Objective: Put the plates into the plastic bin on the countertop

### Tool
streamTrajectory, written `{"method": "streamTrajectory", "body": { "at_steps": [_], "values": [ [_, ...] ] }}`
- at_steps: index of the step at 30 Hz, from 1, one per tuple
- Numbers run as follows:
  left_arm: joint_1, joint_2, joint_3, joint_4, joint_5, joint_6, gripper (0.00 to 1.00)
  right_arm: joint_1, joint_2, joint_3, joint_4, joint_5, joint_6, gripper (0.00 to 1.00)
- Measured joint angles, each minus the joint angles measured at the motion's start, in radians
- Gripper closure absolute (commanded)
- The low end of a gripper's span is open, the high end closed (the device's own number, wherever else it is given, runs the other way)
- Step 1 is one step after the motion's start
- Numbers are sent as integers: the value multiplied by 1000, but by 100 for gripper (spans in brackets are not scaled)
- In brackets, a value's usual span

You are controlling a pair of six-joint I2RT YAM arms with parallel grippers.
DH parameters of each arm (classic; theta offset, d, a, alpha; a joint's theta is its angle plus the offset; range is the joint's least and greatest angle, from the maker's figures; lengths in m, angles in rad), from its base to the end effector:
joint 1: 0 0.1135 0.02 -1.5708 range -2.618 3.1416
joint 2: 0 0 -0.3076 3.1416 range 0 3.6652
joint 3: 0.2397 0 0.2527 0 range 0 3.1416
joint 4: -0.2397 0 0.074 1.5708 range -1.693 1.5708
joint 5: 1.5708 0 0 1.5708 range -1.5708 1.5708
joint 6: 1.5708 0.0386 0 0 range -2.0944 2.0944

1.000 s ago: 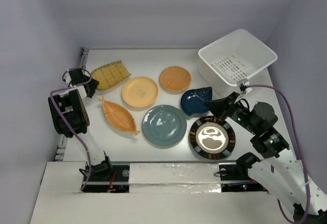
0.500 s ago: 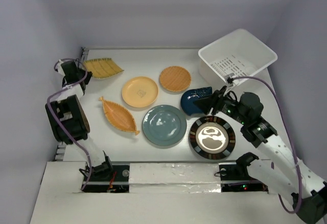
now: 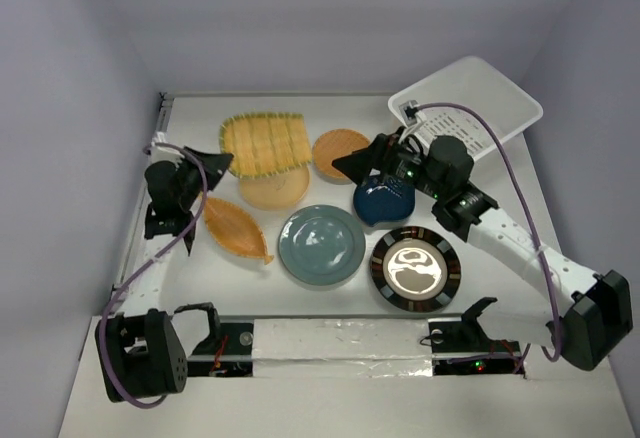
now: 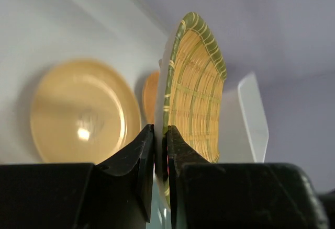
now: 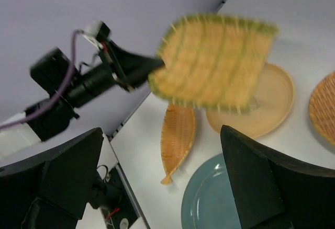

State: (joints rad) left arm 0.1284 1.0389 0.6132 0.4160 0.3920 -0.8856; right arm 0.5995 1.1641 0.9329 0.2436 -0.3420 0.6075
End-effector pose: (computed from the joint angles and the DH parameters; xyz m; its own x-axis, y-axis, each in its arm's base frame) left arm 0.2221 0.0138 0.3308 -0.2078 -0.7483 -0.6299 0.1574 0.6100 -0.7766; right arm 0.2085 0.1582 0.3995 -0.4531 0.3417 -0.8234 -0.6696 0.4793 0.5674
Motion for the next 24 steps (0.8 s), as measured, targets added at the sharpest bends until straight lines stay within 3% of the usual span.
{"method": "streamTrajectory", "body": {
  "at_steps": [5, 11, 20, 21, 23, 24],
  "values": [
    [-55, -53, -107, -63, 87, -10, 100, 4, 95, 87, 16, 36, -9, 0],
    [-68, -165, -120, -36, 197, -12, 100, 4, 180, 87, 11, 85, -9, 0],
    [-161, -103, -148, 129, 338, -68, 100, 10, 271, 82, 29, 57, 17, 6],
    [-164, -99, -155, 143, 355, -74, 100, 11, 285, 84, 32, 53, 21, 12],
    [-169, -98, -158, 156, 367, -75, 100, 11, 314, 86, 42, 53, 30, 35],
    [-167, -98, -158, 161, 366, -72, 100, 10, 323, 86, 46, 54, 34, 67]
  ]
}}
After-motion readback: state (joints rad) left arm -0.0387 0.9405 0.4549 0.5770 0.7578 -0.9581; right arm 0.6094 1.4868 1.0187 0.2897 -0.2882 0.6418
